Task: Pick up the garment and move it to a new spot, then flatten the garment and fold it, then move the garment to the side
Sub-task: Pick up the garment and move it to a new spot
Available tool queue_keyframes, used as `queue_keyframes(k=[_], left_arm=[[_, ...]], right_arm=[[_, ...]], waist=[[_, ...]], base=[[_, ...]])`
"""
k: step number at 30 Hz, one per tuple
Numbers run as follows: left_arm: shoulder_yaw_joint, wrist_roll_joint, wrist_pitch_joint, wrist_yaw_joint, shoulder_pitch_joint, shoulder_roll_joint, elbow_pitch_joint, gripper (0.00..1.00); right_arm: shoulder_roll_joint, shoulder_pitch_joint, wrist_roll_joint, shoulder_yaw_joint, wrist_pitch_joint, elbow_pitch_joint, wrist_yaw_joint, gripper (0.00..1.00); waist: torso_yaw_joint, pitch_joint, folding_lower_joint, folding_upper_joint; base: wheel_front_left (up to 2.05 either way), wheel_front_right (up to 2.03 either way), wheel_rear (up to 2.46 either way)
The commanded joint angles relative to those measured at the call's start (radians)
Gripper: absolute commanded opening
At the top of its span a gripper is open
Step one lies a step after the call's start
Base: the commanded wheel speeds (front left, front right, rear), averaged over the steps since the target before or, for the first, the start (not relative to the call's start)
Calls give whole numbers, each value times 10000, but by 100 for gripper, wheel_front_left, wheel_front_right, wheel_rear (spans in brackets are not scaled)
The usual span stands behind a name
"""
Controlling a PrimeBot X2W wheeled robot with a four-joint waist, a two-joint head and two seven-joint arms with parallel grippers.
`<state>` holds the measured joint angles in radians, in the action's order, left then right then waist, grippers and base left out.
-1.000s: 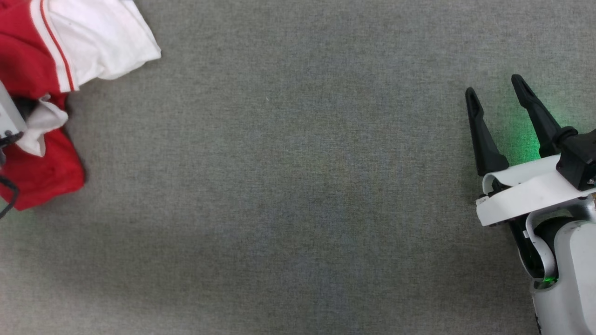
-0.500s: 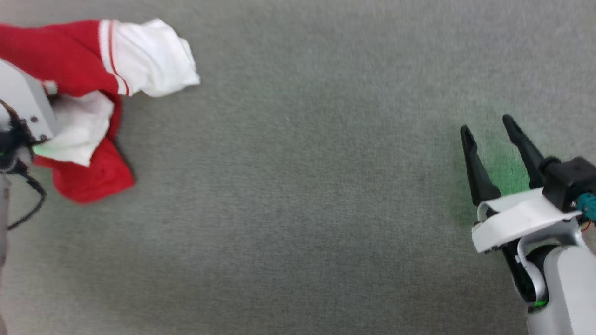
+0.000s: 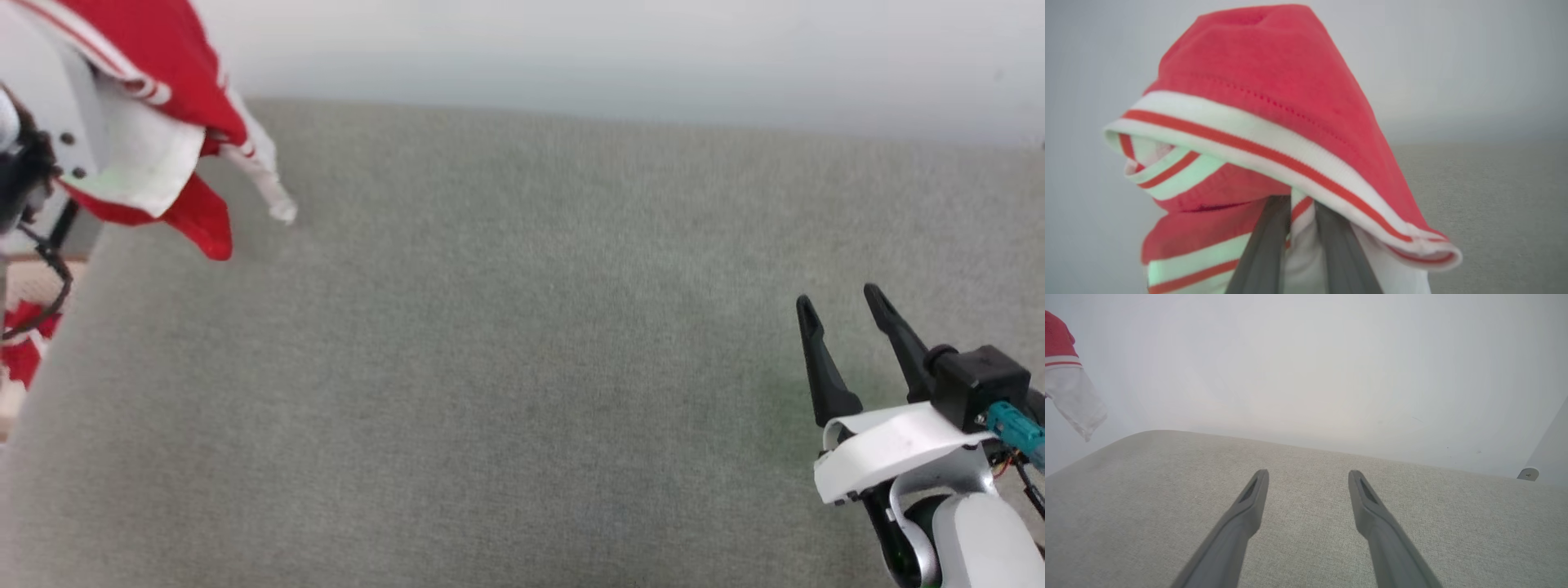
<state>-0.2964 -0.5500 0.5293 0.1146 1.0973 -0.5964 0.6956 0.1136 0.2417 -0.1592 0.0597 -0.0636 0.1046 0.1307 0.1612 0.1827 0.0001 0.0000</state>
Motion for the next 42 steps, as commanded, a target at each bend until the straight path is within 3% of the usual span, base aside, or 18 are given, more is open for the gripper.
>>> queue_keyframes(k=[1, 7, 15, 25, 31, 36, 42], left_arm=[[-60, 87, 157, 4, -42, -39, -378, 0], [-205, -161, 1216, -281, -479, -77, -2030, 0], [-255, -603, 2622, -1052, -1484, -24, -4632, 0], [-833, -954, 3614, -1771, -2439, 675, -6812, 0], [-1375, -1078, 3648, -2012, -2688, 1530, -7203, 0], [-1795, -1070, 3393, -1916, -2938, 2019, -6899, 0], [-2204, -956, 2978, -1533, -3412, 2047, -6054, 0]], right_arm=[[-72, -210, -81, -44, -80, 23, 1, 100], [-168, -465, -60, -272, -117, -6, 1, 100], [6, -552, 97, -875, -131, -165, 1, 100], [93, -697, 492, -1826, -193, -414, 1, 100], [-90, -711, 629, -2279, -340, -420, 1, 100], [-307, -690, 680, -2352, -541, -219, 1, 100], [-484, -439, 565, -2268, -893, 317, 1, 100]], waist=[[216, -1086, -1, 0], [-114, -1693, -1, 0], [-1014, -1891, -1, 0], [-2424, -1532, -1, 0], [-3157, -1075, -1, 0], [-3679, -694, -1, 0], [-4077, -327, -1, 0]], base=[[0, 0, 0], [0, 0, 0], [0, 0, 0], [0, 0, 0], [0, 0, 0], [0, 0, 0], [0, 0, 0]])
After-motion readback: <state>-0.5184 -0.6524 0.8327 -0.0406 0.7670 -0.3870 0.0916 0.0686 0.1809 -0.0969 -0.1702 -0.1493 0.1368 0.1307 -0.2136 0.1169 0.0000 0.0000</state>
